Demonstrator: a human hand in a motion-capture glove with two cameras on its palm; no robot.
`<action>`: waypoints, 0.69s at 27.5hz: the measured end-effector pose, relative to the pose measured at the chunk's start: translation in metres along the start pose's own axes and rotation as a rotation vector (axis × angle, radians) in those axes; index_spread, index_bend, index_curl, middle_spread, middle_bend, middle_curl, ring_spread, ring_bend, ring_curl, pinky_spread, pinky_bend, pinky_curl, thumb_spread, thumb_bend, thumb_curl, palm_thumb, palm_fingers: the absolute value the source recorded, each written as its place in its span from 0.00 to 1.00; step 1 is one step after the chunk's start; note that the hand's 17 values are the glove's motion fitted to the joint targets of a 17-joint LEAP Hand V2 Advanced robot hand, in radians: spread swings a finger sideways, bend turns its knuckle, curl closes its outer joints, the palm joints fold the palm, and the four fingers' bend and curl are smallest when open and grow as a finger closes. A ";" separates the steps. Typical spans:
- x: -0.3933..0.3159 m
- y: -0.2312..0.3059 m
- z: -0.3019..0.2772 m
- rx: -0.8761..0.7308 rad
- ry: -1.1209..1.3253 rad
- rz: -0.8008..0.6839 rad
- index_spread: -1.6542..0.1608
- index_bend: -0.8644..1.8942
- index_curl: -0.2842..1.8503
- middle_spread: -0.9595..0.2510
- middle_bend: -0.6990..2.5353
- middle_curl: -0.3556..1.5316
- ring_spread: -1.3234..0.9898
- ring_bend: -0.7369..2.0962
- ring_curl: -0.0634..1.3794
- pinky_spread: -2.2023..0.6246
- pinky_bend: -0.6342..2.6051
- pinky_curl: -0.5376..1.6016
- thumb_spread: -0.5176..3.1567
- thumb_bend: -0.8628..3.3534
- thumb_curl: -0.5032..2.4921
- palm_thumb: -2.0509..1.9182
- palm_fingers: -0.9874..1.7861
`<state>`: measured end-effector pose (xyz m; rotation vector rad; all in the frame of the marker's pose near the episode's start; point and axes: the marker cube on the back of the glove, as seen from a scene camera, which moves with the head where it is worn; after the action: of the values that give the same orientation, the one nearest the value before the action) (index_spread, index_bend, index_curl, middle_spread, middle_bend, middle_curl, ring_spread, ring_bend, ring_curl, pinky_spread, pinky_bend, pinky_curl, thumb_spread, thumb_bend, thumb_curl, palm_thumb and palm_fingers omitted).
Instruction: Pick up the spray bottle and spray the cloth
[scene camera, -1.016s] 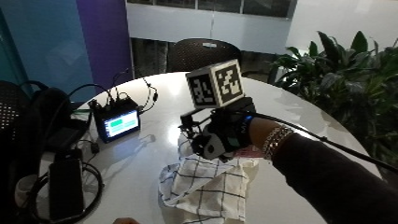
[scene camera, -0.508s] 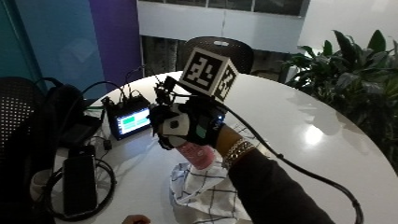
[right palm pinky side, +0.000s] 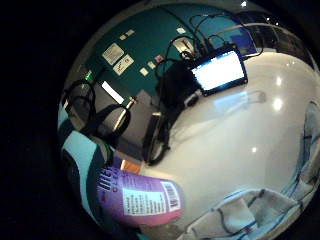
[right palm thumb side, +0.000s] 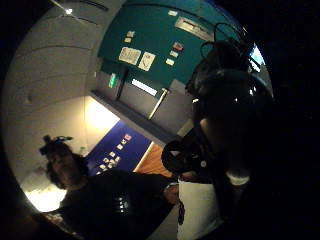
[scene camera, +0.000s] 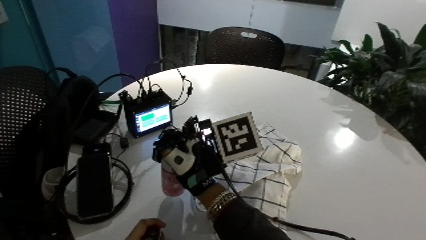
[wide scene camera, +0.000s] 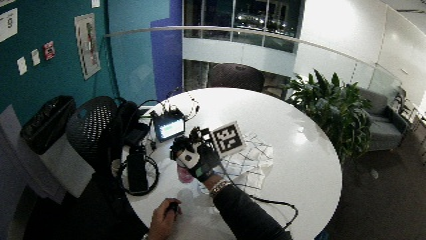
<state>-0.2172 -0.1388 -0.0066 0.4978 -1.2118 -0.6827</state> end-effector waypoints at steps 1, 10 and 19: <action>0.002 0.002 0.000 0.015 0.019 0.000 0.75 0.44 0.46 0.64 0.40 0.47 0.50 0.49 0.37 0.68 0.35 0.44 0.27 0.20 0.47 0.72 0.85; 0.007 0.005 -0.002 0.043 0.014 0.003 0.75 0.44 0.46 0.64 0.40 0.46 0.51 0.50 0.37 0.68 0.35 0.44 0.28 0.20 0.48 0.72 0.85; 0.000 0.008 -0.008 0.044 0.053 0.032 0.75 0.43 0.46 0.62 0.40 0.46 0.50 0.50 0.37 0.67 0.35 0.44 0.28 0.20 0.47 0.71 0.85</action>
<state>-0.2076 -0.1332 -0.0035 0.5289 -1.1848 -0.6126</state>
